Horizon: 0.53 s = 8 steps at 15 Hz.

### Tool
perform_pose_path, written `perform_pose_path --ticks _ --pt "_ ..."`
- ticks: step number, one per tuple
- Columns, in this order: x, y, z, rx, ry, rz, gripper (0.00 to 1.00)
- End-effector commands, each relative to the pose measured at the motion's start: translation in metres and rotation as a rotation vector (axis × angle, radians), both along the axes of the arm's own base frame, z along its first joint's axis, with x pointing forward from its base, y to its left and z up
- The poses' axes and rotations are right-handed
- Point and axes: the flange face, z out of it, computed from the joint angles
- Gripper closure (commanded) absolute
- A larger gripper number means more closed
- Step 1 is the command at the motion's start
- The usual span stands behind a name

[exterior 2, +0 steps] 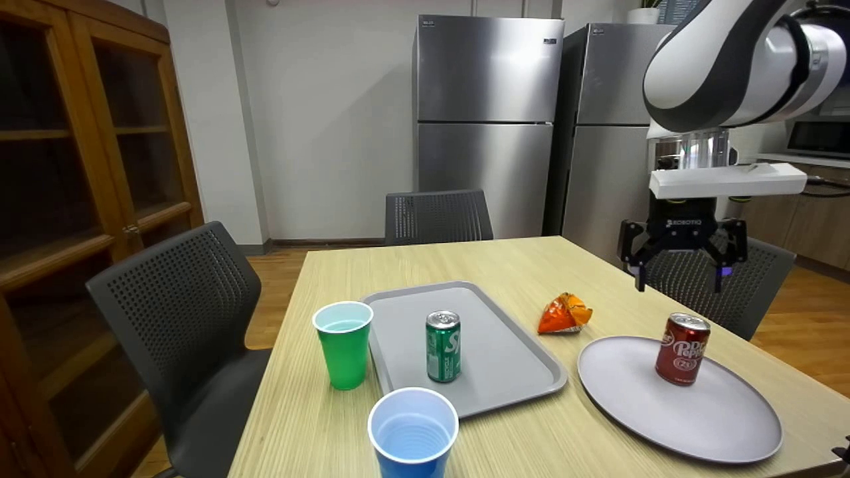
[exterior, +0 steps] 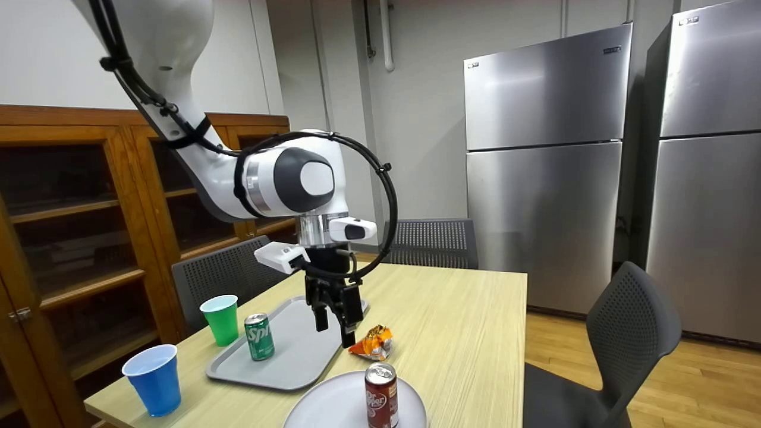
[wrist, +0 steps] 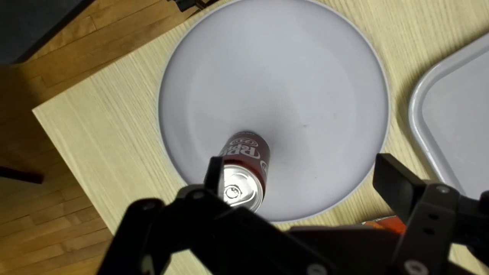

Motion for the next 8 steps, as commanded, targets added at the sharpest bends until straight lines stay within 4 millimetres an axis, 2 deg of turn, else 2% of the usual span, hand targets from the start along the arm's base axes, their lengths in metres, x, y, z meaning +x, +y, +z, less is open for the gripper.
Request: perform_pose_path --ticks 1,8 --pt "-0.0008 -0.0009 0.0005 0.000 0.001 -0.002 0.00" --pt "-0.0005 -0.0020 -0.0018 -0.002 0.000 -0.002 0.00"
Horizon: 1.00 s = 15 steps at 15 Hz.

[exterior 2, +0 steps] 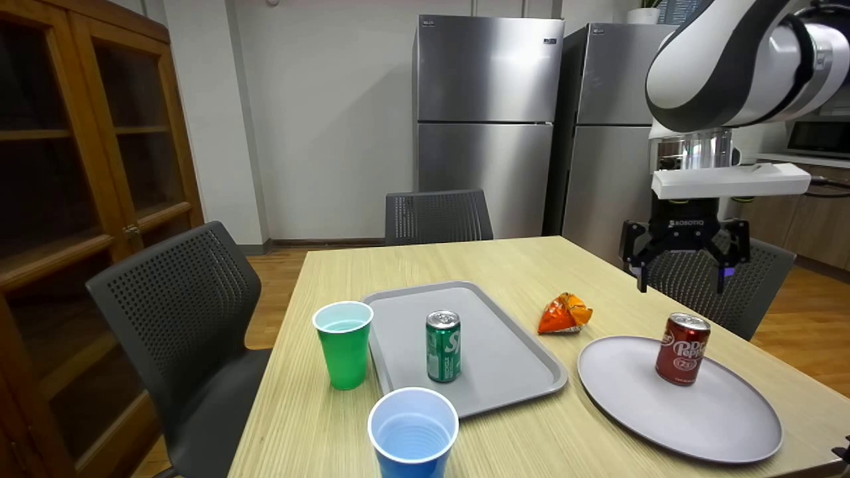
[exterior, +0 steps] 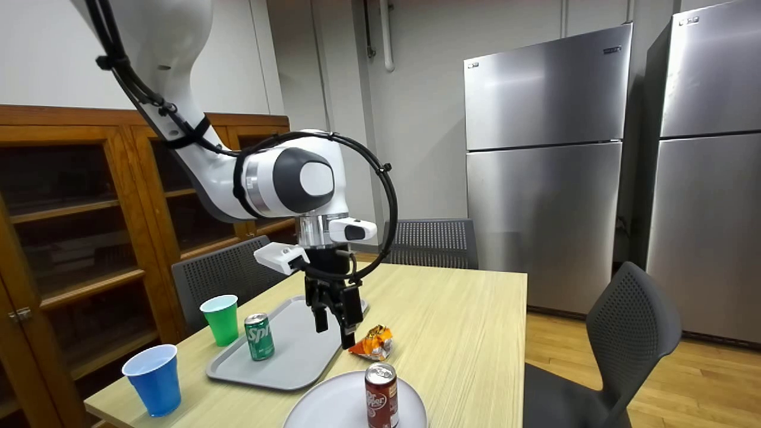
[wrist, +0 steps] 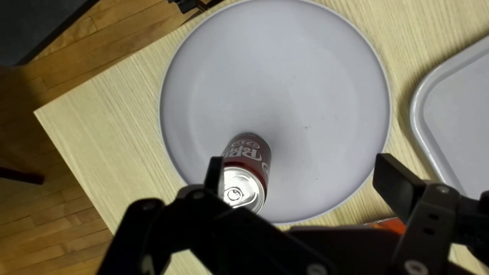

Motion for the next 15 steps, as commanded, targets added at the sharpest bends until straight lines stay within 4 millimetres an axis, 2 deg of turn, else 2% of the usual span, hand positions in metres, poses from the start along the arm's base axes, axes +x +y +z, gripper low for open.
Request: perform_pose_path --ticks 1,7,15 --pt "0.003 -0.006 -0.005 0.006 0.003 -0.008 0.00" --pt "0.007 -0.028 -0.024 0.054 0.015 -0.096 0.00" --pt "0.012 -0.056 -0.027 0.050 0.006 -0.189 0.00"
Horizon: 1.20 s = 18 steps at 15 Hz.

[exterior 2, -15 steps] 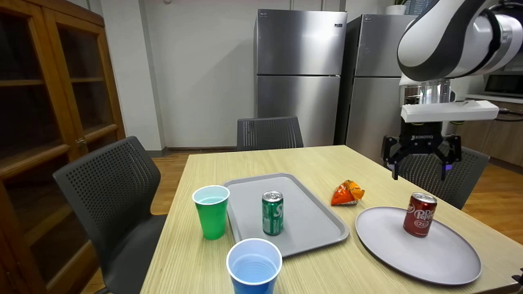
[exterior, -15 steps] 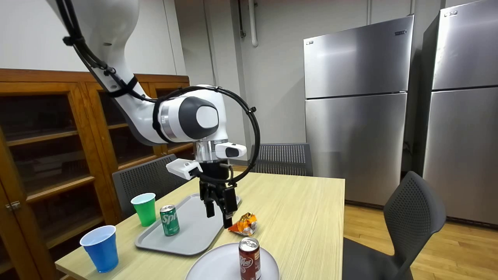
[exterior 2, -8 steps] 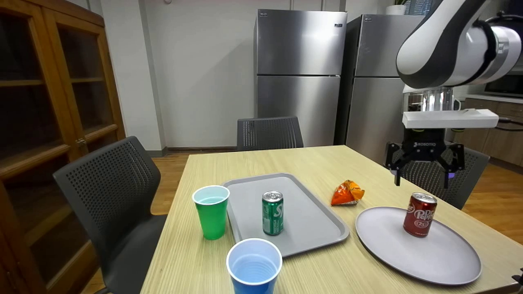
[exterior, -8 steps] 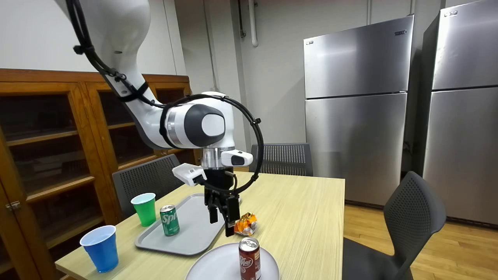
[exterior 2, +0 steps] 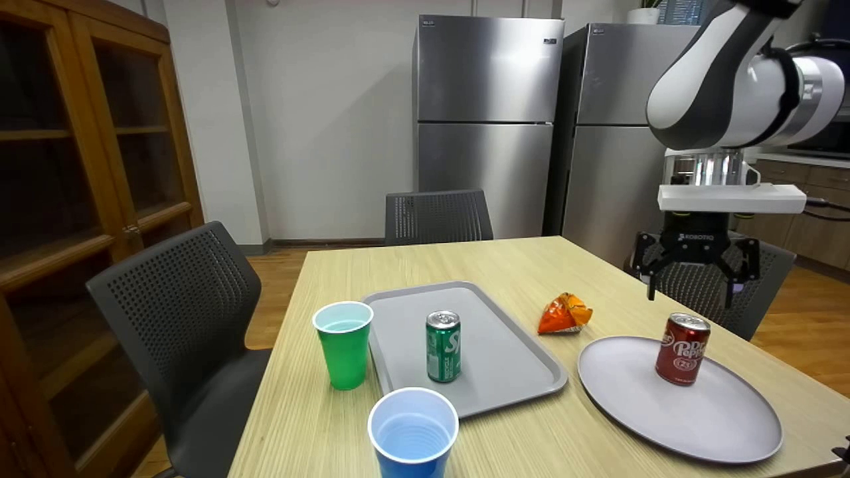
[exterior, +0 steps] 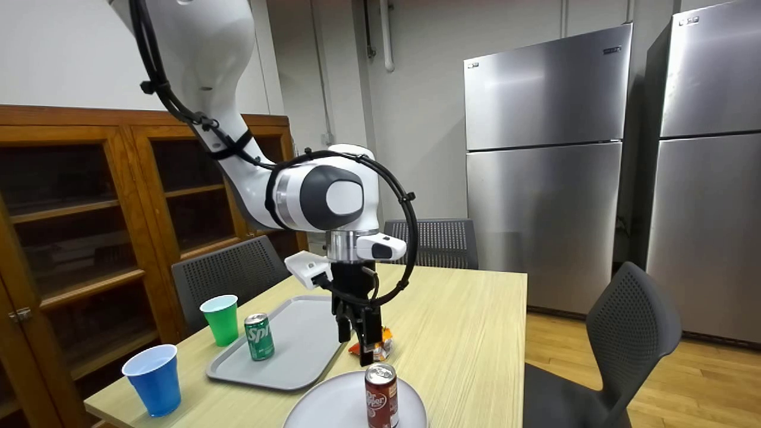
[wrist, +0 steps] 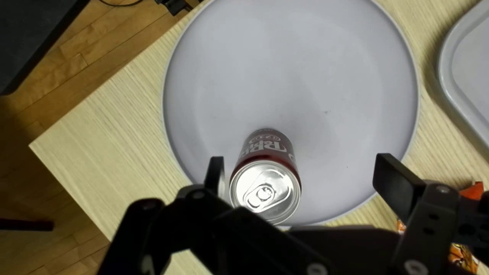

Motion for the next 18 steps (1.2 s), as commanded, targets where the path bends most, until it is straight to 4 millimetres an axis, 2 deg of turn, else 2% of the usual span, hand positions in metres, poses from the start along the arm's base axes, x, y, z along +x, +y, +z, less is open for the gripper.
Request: perform_pose_path --ticks 1,9,18 --pt "0.006 -0.015 -0.004 -0.006 -0.004 -0.041 0.00" --pt "0.013 -0.034 -0.029 -0.028 0.017 -0.097 0.00" --pt "0.019 -0.036 -0.055 -0.045 0.041 -0.111 0.00"
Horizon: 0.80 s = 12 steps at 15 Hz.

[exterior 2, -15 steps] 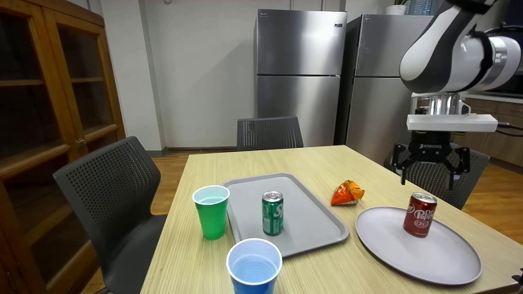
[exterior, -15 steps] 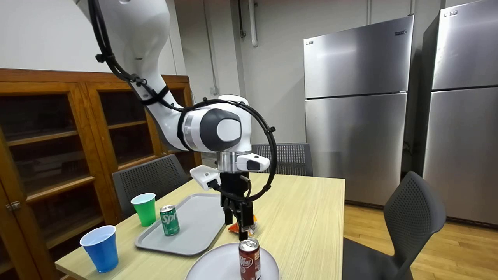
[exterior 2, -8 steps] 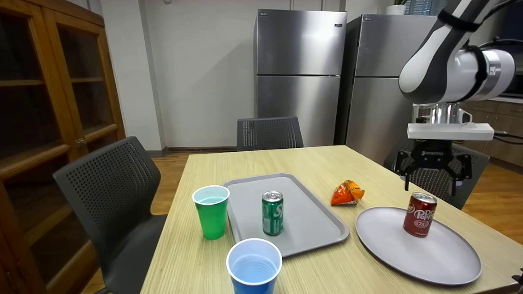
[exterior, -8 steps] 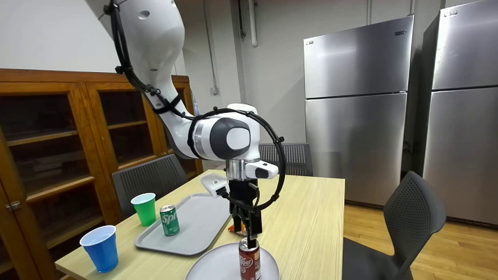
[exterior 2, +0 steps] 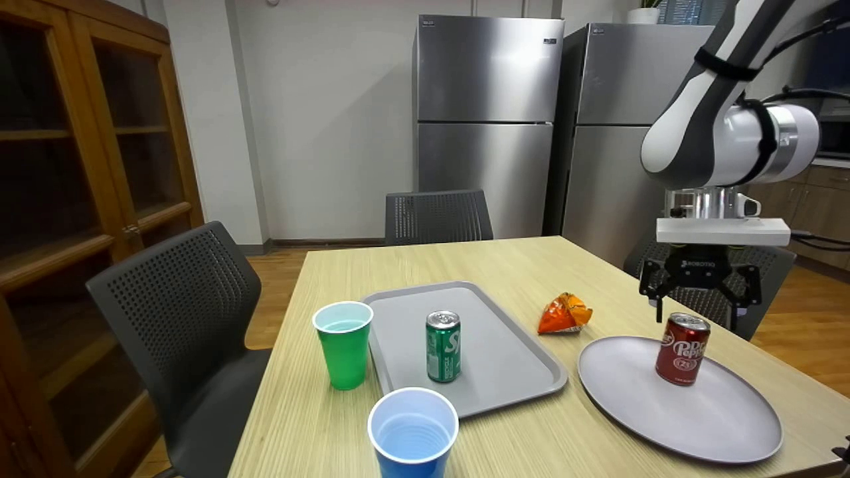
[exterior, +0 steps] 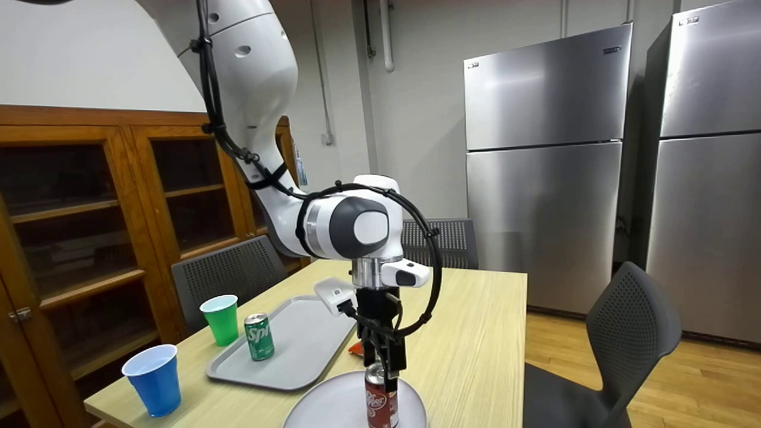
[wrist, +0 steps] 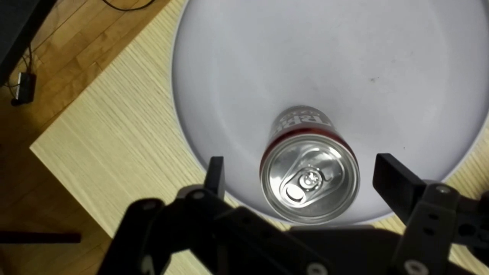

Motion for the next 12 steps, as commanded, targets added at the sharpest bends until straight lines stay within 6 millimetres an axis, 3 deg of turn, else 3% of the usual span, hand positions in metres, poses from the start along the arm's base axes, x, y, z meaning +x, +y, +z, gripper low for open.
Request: perform_pose_path --ticks 1,12 --pt "0.008 -0.002 -0.007 -0.011 -0.003 -0.032 0.00" --pt "0.009 0.001 -0.019 -0.011 0.020 -0.024 0.00"
